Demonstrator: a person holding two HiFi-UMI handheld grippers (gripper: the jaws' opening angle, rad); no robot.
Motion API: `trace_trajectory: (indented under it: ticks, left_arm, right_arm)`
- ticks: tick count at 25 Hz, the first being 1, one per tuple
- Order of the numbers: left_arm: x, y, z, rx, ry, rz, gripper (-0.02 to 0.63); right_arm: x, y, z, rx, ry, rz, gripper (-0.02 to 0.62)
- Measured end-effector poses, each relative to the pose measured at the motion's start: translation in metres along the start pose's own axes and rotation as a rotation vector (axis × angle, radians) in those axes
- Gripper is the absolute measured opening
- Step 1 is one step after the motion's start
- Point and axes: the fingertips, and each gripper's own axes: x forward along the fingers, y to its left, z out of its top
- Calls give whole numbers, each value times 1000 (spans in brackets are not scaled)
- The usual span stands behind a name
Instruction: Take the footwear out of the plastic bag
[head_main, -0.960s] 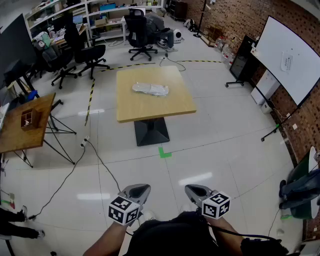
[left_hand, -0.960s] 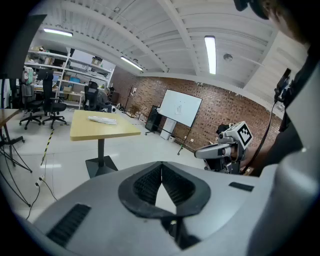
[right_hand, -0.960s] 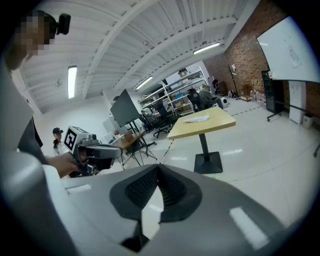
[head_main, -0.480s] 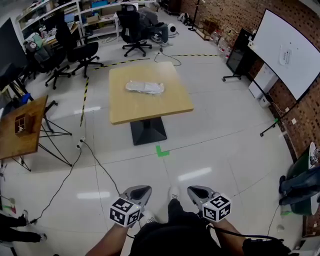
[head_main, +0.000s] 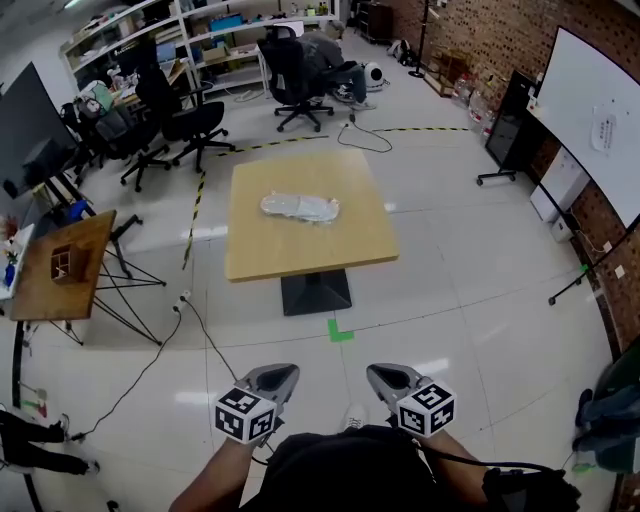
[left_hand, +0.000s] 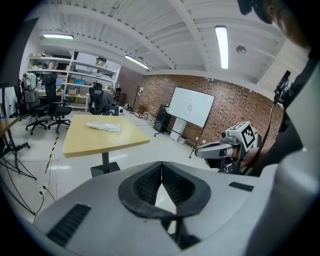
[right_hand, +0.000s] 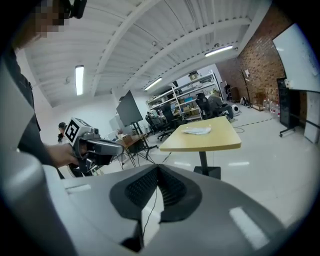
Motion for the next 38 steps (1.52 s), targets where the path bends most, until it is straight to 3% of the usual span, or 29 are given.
trace_trajectory:
  ticks: [4,10,18,25,33,38]
  left_arm:
    - [20,17,30,-55,-40,79,8]
    - [40,29,30,-61,14,121,8]
    - [95,58,48,-77,52,62,8]
    - [151,117,97,46,64,4,8]
    - [187,204,156,240,86,-52,8]
    - [207,246,167,239,114,-85,8]
  right_arm:
    - [-4,-41,23,-12,-20,18,3]
    - [9,-82,27,50,-6,19,3]
    - [38,-113,45,37,27,8,3]
    - [94,-158,82,57,90,-40,3]
    - [183,-170,142,45,127,-54,3]
    - [209,-182,162,30,138,-97,3]
